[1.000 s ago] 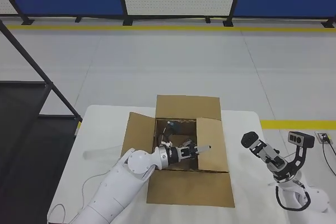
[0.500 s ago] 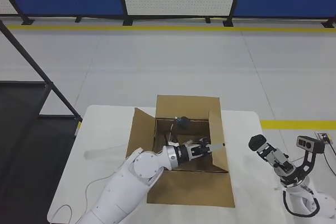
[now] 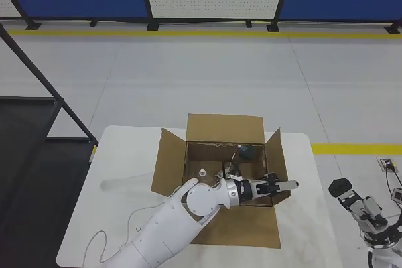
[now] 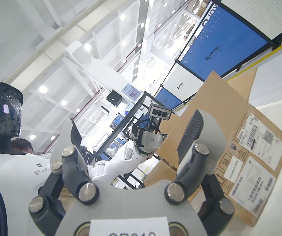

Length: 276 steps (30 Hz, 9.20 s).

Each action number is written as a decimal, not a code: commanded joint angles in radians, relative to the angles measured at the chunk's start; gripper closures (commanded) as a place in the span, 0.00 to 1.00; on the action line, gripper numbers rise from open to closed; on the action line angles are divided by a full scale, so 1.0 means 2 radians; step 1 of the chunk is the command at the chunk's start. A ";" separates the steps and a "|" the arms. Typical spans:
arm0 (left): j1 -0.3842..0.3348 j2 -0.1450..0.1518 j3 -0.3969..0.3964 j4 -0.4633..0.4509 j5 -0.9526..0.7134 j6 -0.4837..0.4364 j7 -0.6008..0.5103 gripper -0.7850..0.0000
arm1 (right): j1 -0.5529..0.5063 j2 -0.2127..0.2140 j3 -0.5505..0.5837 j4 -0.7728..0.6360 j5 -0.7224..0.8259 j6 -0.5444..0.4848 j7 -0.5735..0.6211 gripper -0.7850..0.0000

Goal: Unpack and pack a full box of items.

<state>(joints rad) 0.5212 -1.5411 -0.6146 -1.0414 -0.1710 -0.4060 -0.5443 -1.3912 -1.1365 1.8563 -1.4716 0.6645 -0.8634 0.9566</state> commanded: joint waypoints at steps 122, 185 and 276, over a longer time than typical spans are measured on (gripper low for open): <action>0.476 0.128 -0.662 -0.486 0.043 -0.067 0.049 0.00 | 0.302 -0.020 -0.384 0.021 -0.521 0.281 -0.208 0.00; 0.493 0.143 -0.680 -0.483 -0.003 -0.052 0.073 0.00 | 0.550 -0.202 -0.682 0.361 -0.755 0.309 -0.176 1.00; 0.453 0.154 -0.631 -0.482 0.022 -0.017 0.093 0.00 | 0.161 -0.018 -0.077 0.029 -0.927 0.275 -0.109 1.00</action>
<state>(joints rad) 1.4278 -1.2322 -1.8762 -2.0064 -0.1270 -0.4394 -0.3583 -1.0713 -1.1727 1.7087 -1.4196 -1.1860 -0.3142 0.7428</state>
